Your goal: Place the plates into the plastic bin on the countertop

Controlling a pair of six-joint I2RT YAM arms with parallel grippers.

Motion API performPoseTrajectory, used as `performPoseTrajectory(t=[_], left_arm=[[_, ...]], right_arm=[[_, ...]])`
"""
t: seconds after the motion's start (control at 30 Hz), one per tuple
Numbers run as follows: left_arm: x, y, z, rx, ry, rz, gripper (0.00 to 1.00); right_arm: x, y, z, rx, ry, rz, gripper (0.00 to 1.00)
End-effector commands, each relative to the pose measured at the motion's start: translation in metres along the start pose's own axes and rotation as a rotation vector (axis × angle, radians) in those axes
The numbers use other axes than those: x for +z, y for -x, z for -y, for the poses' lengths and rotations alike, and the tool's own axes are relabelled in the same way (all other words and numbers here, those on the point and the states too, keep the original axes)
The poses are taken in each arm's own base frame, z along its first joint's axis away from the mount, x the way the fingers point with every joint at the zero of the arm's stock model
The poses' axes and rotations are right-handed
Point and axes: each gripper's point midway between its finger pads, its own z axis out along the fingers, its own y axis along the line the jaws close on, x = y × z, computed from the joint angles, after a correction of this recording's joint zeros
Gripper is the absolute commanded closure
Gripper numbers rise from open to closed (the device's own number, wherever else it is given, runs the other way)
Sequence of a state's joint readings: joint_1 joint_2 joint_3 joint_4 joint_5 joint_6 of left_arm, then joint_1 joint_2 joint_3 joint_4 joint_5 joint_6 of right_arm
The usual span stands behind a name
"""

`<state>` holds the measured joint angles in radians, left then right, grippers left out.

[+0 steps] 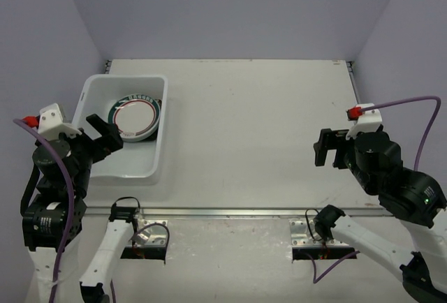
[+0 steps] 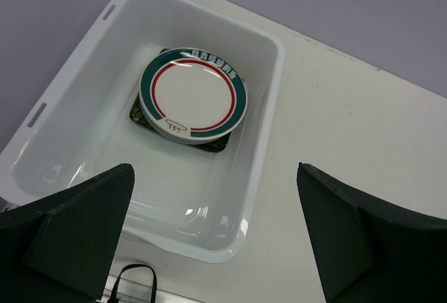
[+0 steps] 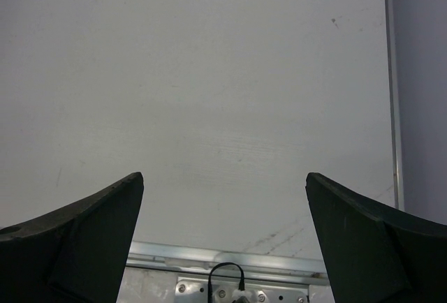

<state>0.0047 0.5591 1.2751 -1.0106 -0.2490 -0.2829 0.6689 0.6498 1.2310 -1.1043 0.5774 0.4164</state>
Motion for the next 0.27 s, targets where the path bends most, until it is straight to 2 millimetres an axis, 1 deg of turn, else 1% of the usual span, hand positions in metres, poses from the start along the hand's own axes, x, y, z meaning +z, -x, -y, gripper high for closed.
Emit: performPoseTrajectory(t=[0.0, 0.23], left_arm=[[0.0049, 0.0141, 0.0169, 0.017, -0.075, 0.037, 0.0], [0.0051, 0.0206, 0.0205, 0.013, -0.083, 0.043, 0.0]], right_arm=[[0.0097, 0.0114, -0.0077, 0.041, -0.002, 0.037, 0.01], [0.019, 0.0134, -0.014, 0.041, -0.002, 0.037, 0.01]])
